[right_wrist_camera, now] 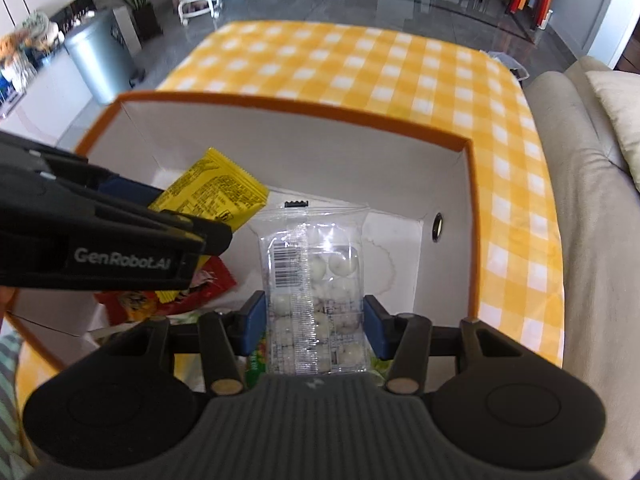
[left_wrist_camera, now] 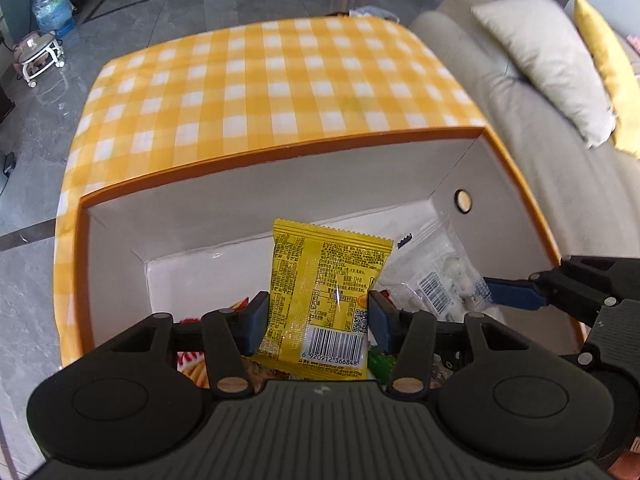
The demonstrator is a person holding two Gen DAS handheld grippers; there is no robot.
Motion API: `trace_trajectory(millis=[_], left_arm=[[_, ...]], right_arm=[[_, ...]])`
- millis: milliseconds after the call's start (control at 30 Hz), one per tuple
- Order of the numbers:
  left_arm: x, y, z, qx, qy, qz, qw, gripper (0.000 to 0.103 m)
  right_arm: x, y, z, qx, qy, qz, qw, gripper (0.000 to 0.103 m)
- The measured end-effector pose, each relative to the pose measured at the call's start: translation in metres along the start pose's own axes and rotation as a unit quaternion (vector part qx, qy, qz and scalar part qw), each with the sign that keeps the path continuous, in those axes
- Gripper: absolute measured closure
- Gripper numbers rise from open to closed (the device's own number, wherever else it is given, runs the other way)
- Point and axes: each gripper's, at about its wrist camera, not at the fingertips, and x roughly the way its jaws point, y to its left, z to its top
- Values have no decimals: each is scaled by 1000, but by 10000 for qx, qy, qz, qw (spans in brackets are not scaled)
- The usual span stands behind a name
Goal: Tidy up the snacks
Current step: 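Carry the yellow packet and ball tray into the box and open both tools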
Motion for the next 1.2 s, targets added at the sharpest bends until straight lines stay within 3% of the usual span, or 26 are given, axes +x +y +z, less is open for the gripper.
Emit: trace_trajectory(millis=[467,1200], left_arm=[[30,1,6,143,387,91,9991,44],[39,-5,5,148,501,154,9985,42]], right_arm=[[38,3,9,-510,410,-212,9976,53],[40,5,8,-686,479,-291,9961,49]])
